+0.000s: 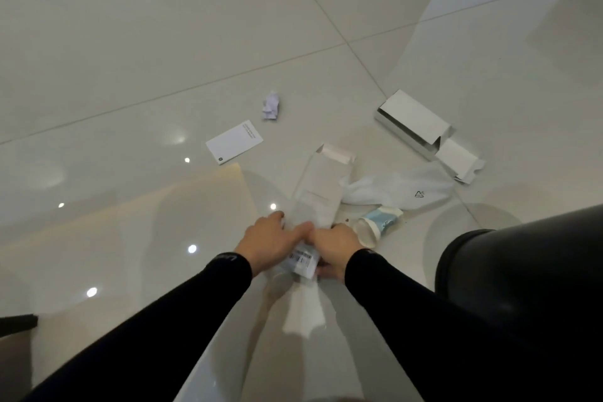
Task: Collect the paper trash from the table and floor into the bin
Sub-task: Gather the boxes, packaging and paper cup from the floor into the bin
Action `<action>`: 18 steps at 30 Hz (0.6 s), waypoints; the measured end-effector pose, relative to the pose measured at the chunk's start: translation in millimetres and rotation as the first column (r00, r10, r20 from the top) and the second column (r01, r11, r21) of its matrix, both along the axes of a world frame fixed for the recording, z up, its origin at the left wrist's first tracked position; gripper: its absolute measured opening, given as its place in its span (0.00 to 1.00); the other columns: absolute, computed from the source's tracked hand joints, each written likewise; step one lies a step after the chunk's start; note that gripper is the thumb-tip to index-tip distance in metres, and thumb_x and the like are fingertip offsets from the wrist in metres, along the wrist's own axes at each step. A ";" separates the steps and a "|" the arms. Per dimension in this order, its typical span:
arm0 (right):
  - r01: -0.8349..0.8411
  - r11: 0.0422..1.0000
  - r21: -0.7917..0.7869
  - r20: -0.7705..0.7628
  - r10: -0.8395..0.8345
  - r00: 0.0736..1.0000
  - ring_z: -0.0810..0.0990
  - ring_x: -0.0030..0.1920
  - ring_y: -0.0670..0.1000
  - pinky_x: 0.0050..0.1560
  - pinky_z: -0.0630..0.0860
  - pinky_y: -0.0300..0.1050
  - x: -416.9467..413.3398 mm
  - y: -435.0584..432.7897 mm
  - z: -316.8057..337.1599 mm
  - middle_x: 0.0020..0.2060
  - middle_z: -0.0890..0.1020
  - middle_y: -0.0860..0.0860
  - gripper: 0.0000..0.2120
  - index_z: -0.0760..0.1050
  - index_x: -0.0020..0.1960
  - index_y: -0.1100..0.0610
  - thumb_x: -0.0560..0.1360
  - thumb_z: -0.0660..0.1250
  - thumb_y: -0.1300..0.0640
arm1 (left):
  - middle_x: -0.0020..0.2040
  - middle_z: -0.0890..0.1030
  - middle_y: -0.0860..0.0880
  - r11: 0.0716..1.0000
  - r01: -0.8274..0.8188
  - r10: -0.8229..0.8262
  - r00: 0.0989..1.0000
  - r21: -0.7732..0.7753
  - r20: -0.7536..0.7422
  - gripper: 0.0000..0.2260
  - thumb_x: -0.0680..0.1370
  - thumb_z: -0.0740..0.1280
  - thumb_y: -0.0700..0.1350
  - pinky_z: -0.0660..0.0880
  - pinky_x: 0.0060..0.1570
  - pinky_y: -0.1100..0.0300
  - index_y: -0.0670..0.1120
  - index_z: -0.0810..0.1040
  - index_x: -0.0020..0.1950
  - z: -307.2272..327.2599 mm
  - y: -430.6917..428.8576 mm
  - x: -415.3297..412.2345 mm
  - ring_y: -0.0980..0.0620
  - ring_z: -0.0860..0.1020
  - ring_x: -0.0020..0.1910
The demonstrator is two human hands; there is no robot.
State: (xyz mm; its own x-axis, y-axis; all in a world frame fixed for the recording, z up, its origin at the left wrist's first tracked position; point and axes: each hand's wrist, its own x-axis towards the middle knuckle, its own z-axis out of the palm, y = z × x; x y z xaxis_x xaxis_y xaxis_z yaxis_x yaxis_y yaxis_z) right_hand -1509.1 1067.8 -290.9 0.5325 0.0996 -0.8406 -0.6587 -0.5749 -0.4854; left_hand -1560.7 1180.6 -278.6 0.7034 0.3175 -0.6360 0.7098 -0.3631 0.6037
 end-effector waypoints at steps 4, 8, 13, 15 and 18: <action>0.142 0.984 0.112 -0.185 -0.119 0.975 0.80 0.36 0.56 0.32 0.74 0.41 4.8 -1.8 18.5 0.36 0.78 0.55 0.06 0.73 0.41 0.56 0.69 0.60 0.55 | 0.45 0.85 0.42 0.920 -0.208 0.193 0.978 -0.333 -0.076 0.09 0.69 0.73 0.44 0.78 0.34 0.62 0.41 0.81 0.46 1.5 4.1 8.2 0.46 0.83 0.38; -0.054 0.991 0.122 -0.143 0.072 0.987 0.82 0.43 0.57 0.47 0.79 0.50 37.5 -5.9 56.8 0.42 0.82 0.57 0.10 0.73 0.45 0.58 0.71 0.58 0.54 | 0.47 0.85 0.42 0.905 -0.120 0.090 0.992 -0.407 -0.093 0.20 0.63 0.75 0.49 0.75 0.44 0.54 0.43 0.81 0.52 25.7 23.6 21.6 0.47 0.82 0.41; -0.200 0.980 -0.003 0.309 0.191 0.932 0.77 0.57 0.57 0.62 0.74 0.54 102.8 -33.1 145.3 0.53 0.76 0.57 0.12 0.71 0.56 0.61 0.78 0.55 0.58 | 0.41 0.84 0.55 0.962 0.185 -0.163 0.979 -0.201 0.121 0.20 0.61 0.73 0.57 0.65 0.29 0.62 0.53 0.81 0.52 109.8 19.5 64.4 0.62 0.72 0.25; -0.016 0.999 0.039 0.463 -0.004 0.886 0.73 0.63 0.59 0.64 0.72 0.55 125.7 -46.7 178.8 0.63 0.72 0.58 0.21 0.65 0.66 0.61 0.76 0.57 0.53 | 0.41 0.82 0.54 0.956 0.259 -0.238 0.959 -0.139 0.153 0.19 0.61 0.74 0.57 0.62 0.26 0.65 0.56 0.82 0.50 151.1 8.1 81.8 0.59 0.68 0.23; 0.144 0.975 0.168 0.551 -0.214 0.807 0.61 0.72 0.60 0.69 0.62 0.57 147.7 -71.1 222.7 0.76 0.53 0.55 0.39 0.42 0.77 0.50 0.72 0.57 0.45 | 0.40 0.84 0.55 0.932 0.355 -0.335 0.919 -0.072 0.207 0.15 0.64 0.77 0.52 0.61 0.22 0.69 0.55 0.82 0.49 209.0 -11.5 108.5 0.61 0.68 0.21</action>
